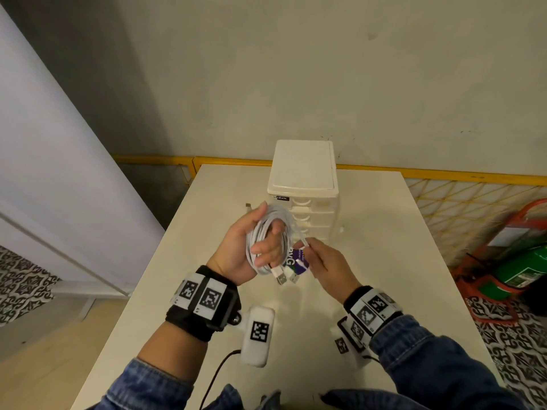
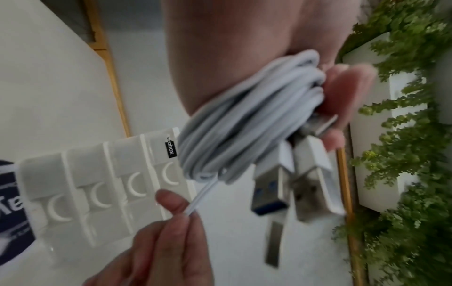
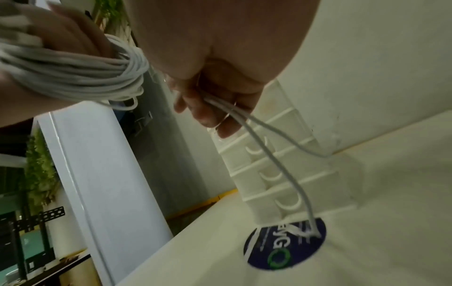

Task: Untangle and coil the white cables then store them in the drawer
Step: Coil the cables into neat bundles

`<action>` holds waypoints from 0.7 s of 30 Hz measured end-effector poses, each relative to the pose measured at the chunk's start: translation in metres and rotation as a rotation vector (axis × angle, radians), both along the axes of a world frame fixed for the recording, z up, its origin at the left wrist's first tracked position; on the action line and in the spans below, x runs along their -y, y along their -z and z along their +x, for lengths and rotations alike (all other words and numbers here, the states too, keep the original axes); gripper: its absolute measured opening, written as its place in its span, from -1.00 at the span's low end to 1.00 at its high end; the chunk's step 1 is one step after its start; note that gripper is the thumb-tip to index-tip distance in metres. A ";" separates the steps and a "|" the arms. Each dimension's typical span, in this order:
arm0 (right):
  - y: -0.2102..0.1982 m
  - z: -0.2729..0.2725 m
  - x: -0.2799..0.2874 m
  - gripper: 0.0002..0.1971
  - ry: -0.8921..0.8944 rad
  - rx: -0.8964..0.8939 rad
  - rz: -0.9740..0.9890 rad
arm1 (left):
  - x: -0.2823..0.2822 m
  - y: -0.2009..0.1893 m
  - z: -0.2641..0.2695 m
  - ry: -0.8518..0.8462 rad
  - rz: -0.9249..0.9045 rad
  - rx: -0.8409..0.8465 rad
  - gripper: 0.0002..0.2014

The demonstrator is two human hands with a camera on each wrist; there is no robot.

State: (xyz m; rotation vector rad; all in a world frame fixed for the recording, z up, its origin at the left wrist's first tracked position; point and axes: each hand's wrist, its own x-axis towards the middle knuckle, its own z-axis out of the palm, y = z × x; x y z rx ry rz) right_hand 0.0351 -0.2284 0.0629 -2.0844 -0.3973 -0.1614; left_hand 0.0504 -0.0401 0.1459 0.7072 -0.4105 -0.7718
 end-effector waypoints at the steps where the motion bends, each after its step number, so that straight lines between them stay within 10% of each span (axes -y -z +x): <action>1: 0.005 -0.002 -0.001 -0.75 0.004 -0.008 -0.006 | 0.000 -0.002 0.001 -0.030 -0.023 -0.001 -0.62; 12: 0.037 -0.019 -0.012 -0.63 -0.112 -0.163 -0.212 | -0.001 -0.039 0.013 -0.788 -0.179 0.032 -0.68; 18: 0.021 -0.027 -0.018 -0.64 -0.156 -0.098 -0.170 | -0.017 -0.035 0.022 -1.195 0.354 0.392 -0.87; 21: -0.010 -0.027 -0.023 -0.69 -0.150 0.084 -0.169 | -0.024 -0.007 0.022 -1.191 0.826 0.611 -0.65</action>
